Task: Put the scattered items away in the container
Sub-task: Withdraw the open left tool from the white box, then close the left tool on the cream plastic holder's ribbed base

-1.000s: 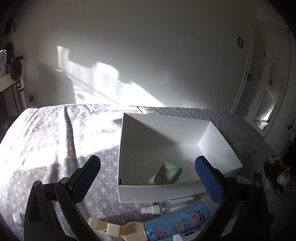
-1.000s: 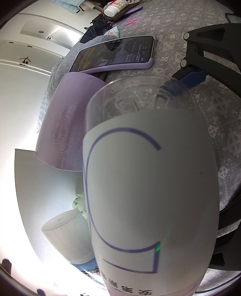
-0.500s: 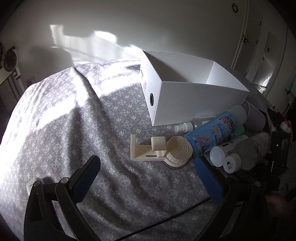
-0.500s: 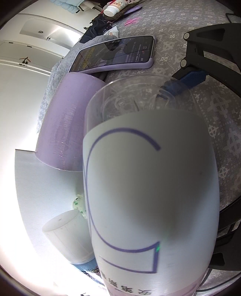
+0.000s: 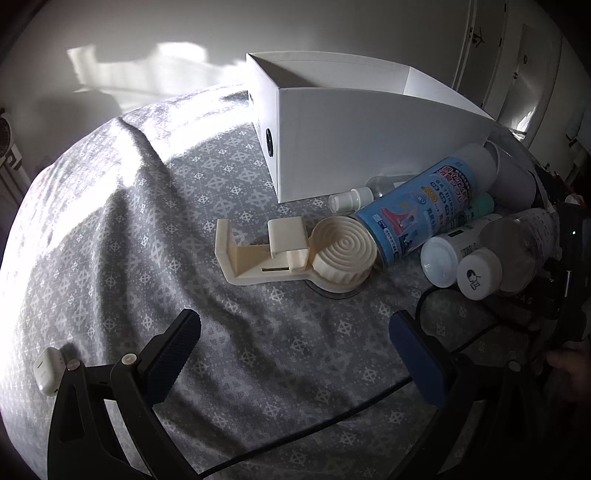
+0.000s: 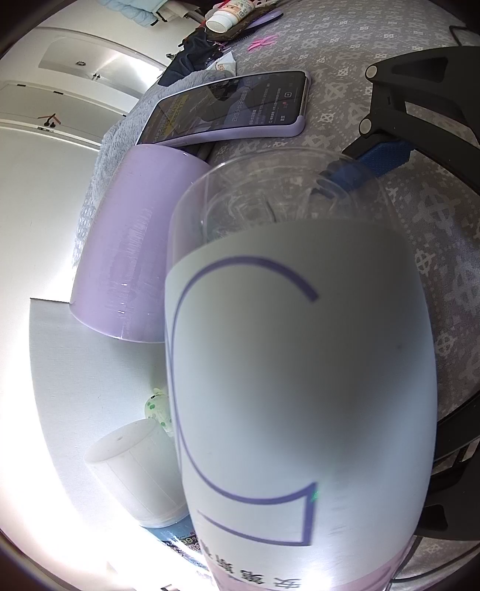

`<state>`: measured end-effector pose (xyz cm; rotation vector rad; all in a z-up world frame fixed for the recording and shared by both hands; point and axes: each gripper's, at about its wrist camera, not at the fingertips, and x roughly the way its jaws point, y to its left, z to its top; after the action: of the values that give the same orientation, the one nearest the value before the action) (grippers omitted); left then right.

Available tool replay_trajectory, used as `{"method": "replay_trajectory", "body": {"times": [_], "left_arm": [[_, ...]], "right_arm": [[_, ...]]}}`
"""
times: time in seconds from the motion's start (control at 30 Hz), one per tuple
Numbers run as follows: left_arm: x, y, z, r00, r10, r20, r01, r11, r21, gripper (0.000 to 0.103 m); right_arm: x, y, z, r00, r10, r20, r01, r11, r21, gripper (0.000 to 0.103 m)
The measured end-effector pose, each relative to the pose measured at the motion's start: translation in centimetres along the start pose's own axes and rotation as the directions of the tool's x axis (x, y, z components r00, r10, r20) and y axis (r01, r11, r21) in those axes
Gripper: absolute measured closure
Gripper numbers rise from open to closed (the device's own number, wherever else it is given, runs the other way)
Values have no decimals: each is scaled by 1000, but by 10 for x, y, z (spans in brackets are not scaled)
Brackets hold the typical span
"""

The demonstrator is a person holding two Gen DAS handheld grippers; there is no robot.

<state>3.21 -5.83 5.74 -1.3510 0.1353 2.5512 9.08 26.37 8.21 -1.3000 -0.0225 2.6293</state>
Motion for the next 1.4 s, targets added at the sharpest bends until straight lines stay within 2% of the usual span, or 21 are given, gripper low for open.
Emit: {"method": "replay_trajectory", "body": {"times": [0.93, 1.17, 1.27, 1.4], "left_arm": [[9, 7, -2, 1000, 14, -25, -15, 1000, -26, 1], [11, 5, 5, 1000, 0, -7, 0, 999, -36, 1], [15, 10, 15, 999, 48, 2, -47, 996, -71, 1], [20, 24, 27, 999, -29, 43, 37, 981, -188, 1]], "right_arm": [[0, -1, 0, 1000, 0, 0, 0, 1000, 0, 0], [0, -1, 0, 1000, 0, 0, 0, 1000, 0, 0], [0, -1, 0, 1000, 0, 0, 0, 1000, 0, 0], [0, -1, 0, 1000, 1, 0, -1, 1000, 0, 0]]}}
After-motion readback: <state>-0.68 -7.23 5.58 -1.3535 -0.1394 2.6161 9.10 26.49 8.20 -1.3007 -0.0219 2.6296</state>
